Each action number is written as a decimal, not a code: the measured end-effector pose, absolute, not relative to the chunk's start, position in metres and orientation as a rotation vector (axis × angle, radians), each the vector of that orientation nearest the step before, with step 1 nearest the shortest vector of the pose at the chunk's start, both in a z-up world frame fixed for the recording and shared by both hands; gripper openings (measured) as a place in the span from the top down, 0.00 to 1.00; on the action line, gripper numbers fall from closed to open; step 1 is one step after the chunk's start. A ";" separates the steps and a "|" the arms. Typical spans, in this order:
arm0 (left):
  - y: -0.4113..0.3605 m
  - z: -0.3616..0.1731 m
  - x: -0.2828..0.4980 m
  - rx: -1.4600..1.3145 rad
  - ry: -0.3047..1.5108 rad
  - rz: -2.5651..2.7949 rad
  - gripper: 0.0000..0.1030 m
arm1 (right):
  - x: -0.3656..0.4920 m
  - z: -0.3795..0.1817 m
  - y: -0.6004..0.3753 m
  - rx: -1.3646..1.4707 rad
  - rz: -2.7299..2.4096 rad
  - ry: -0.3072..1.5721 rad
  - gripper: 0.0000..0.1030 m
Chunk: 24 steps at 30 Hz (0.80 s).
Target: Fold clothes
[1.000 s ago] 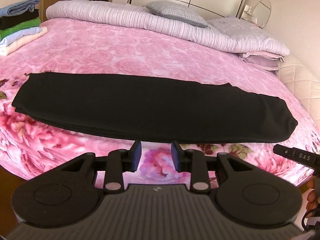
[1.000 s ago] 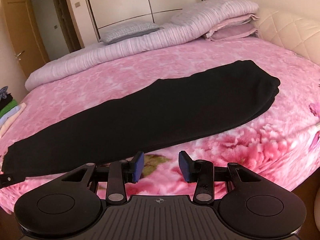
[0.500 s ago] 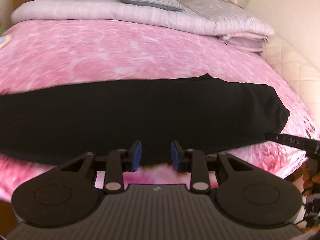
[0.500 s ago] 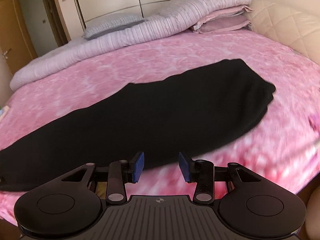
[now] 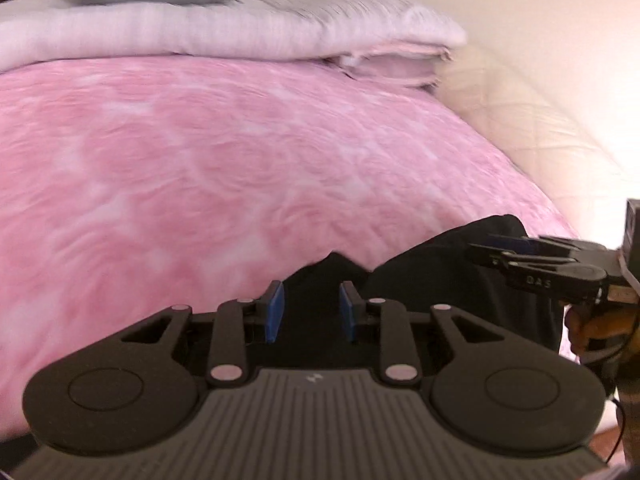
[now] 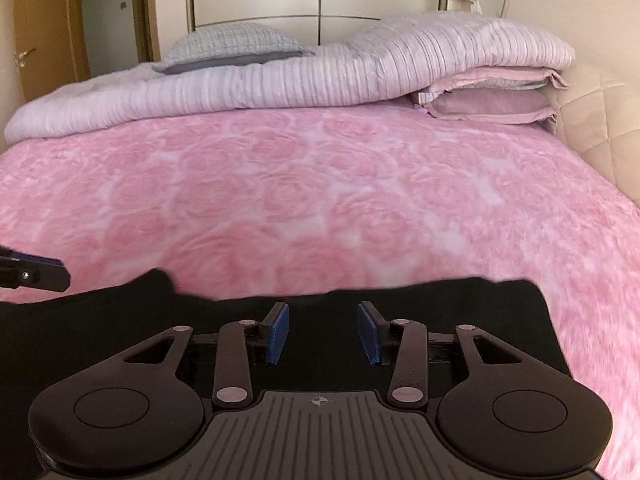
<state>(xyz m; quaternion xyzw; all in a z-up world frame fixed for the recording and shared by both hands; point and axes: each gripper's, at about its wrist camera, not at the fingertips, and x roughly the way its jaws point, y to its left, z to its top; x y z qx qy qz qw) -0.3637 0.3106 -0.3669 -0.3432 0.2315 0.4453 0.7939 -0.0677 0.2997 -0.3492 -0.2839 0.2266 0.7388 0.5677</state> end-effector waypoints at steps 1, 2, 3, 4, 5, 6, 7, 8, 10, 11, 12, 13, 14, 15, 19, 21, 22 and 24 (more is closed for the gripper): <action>0.320 -0.372 -0.360 -0.745 0.503 0.934 0.77 | -0.064 -0.352 0.306 -0.669 1.734 0.533 0.59; 0.328 -0.377 -0.357 -0.750 0.506 0.908 0.77 | -0.060 -0.355 0.312 -0.666 1.734 0.533 0.59; 0.336 -0.382 -0.354 -0.754 0.509 0.884 0.76 | -0.058 -0.357 0.315 -0.662 1.737 0.533 0.59; 0.341 -0.386 -0.351 -0.754 0.514 0.869 0.76 | -0.055 -0.358 0.319 -0.658 1.741 0.533 0.59; 0.346 -0.389 -0.349 -0.755 0.519 0.853 0.75 | -0.051 -0.359 0.320 -0.651 1.741 0.535 0.59; 0.351 -0.393 -0.346 -0.764 0.524 0.833 0.74 | -0.047 -0.360 0.322 -0.643 1.741 0.536 0.59; 0.355 -0.397 -0.344 -0.775 0.529 0.814 0.74 | -0.044 -0.360 0.324 -0.638 1.739 0.539 0.59; 0.358 -0.402 -0.342 -0.791 0.534 0.804 0.74 | -0.042 -0.360 0.326 -0.636 1.740 0.539 0.59; 0.362 -0.410 -0.339 -0.819 0.521 0.777 0.77 | -0.039 -0.362 0.328 -0.630 1.743 0.544 0.59; 0.363 -0.414 -0.339 -0.831 0.506 0.760 0.85 | -0.038 -0.364 0.329 -0.626 1.745 0.548 0.59; 0.364 -0.416 -0.340 -0.837 0.483 0.745 1.00 | -0.037 -0.366 0.329 -0.632 1.742 0.555 0.59; 0.363 -0.415 -0.344 -0.831 0.458 0.766 1.00 | -0.036 -0.369 0.330 -0.638 1.739 0.562 0.59; 0.362 -0.415 -0.347 -0.825 0.433 0.788 1.00 | -0.035 -0.372 0.331 -0.645 1.735 0.567 0.59; 0.361 -0.414 -0.351 -0.819 0.407 0.810 1.00 | -0.033 -0.378 0.332 -0.665 1.716 0.554 0.59; 0.364 -0.415 -0.360 -0.824 0.345 0.843 1.00 | -0.025 -0.398 0.338 -0.681 1.682 0.523 0.69; 0.365 -0.420 -0.353 -0.778 0.389 0.868 0.99 | -0.025 -0.399 0.339 -0.674 1.672 0.526 0.70; 0.366 -0.424 -0.349 -0.753 0.411 0.886 0.98 | -0.027 -0.398 0.340 -0.680 1.662 0.522 0.70; 0.368 -0.428 -0.346 -0.725 0.419 0.950 0.96 | -0.028 -0.399 0.340 -0.680 1.648 0.520 0.69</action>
